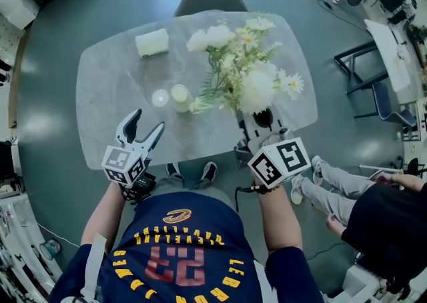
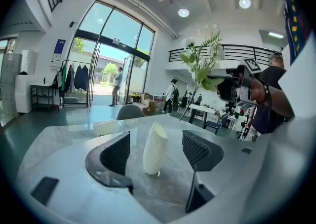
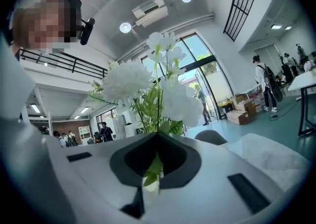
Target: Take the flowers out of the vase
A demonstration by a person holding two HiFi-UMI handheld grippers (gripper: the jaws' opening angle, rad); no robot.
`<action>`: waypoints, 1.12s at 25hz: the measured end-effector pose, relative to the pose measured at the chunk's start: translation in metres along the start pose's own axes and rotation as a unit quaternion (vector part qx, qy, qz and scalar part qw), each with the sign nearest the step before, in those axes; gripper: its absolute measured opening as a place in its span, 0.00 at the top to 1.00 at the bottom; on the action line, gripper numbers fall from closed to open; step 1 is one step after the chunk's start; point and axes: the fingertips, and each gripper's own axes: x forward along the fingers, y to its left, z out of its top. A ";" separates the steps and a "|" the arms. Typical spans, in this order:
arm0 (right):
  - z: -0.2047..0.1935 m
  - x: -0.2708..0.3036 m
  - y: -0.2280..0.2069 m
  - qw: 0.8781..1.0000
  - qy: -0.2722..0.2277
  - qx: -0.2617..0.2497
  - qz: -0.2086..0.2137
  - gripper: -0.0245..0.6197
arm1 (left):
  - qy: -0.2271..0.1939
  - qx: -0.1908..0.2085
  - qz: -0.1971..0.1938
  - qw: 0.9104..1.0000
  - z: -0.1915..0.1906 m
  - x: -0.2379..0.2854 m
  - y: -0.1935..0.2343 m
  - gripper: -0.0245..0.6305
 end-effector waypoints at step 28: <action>-0.059 -0.024 -0.038 0.997 0.037 0.035 -0.056 0.95 | -0.039 -0.014 0.049 0.998 0.021 -0.050 0.044 0.45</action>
